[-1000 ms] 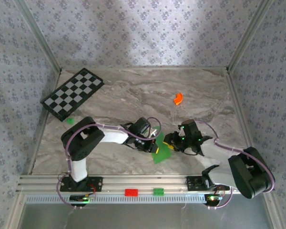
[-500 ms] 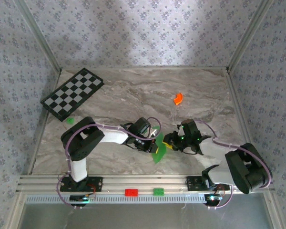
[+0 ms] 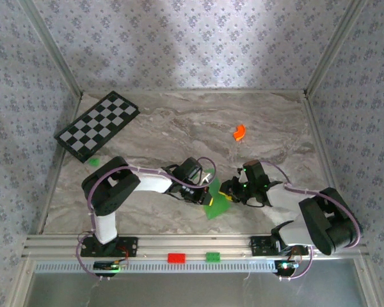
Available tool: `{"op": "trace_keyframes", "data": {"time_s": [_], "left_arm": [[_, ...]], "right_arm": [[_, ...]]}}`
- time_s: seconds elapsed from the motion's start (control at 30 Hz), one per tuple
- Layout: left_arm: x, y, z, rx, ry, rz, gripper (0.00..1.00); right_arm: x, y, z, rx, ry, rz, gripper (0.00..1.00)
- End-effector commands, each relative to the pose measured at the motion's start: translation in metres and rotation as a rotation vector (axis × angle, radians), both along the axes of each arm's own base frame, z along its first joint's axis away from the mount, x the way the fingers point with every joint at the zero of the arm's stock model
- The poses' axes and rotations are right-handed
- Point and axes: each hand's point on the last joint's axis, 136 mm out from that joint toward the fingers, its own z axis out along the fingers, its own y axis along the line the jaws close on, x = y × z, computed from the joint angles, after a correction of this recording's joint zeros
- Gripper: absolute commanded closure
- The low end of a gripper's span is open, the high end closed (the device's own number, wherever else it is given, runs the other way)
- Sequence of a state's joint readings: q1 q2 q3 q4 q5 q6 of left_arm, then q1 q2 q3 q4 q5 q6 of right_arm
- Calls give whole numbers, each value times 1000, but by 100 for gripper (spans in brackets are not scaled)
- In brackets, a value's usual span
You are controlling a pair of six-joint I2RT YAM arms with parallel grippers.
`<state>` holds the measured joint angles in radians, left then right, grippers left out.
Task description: Fold a paper plane with a square sheet of paper (pick it up from the middle)
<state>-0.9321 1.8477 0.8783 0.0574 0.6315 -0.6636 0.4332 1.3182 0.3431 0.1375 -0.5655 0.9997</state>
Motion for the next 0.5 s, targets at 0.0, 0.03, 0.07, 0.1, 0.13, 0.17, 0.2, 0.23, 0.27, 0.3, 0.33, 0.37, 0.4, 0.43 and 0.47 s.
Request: {"op": "trace_keyframes", "data": {"time_s": [0.0, 0.03, 0.07, 0.1, 0.13, 0.17, 0.2, 0.23, 0.27, 0.3, 0.33, 0.37, 0.4, 0.43, 0.47], "left_arm": [[-4, 4, 0, 6, -13, -4, 95], [-4, 3, 1, 3, -13, -4, 94], [-4, 4, 1, 1, -15, -4, 95], [-4, 3, 2, -3, -16, -5, 95], [-4, 3, 3, -6, -19, -5, 95], [-4, 3, 4, -8, -19, -5, 95], [-4, 3, 5, -11, -22, -4, 94], [-4, 3, 4, -11, -21, -4, 94], [-4, 3, 4, -12, -20, -5, 94], [-4, 3, 5, -15, -22, -6, 94], [-4, 3, 5, -17, -23, -6, 94], [-4, 3, 6, -19, -24, -6, 94], [-4, 2, 6, -21, -24, -7, 93], [-4, 2, 7, -24, -24, -6, 93], [-4, 2, 6, -25, -23, -7, 93]], "right_arm": [[5, 1, 1, -1, -24, 13, 74], [7, 1, 1, 2, -31, 15, 75], [7, 2, 1, 8, -36, 20, 77], [8, 3, 1, 15, -41, 22, 78], [8, 4, 1, 19, -45, 24, 79], [9, 5, 2, 24, -48, 27, 79], [10, 6, 2, 27, -51, 27, 79], [10, 6, 2, 31, -55, 28, 79], [11, 6, 3, 35, -62, 27, 79], [11, 6, 3, 38, -66, 25, 80], [11, 7, 3, 41, -67, 28, 83], [11, 8, 4, 46, -75, 33, 83], [11, 8, 4, 49, -78, 32, 83], [12, 7, 5, 50, -80, 31, 82], [12, 8, 5, 51, -80, 33, 82]]}}
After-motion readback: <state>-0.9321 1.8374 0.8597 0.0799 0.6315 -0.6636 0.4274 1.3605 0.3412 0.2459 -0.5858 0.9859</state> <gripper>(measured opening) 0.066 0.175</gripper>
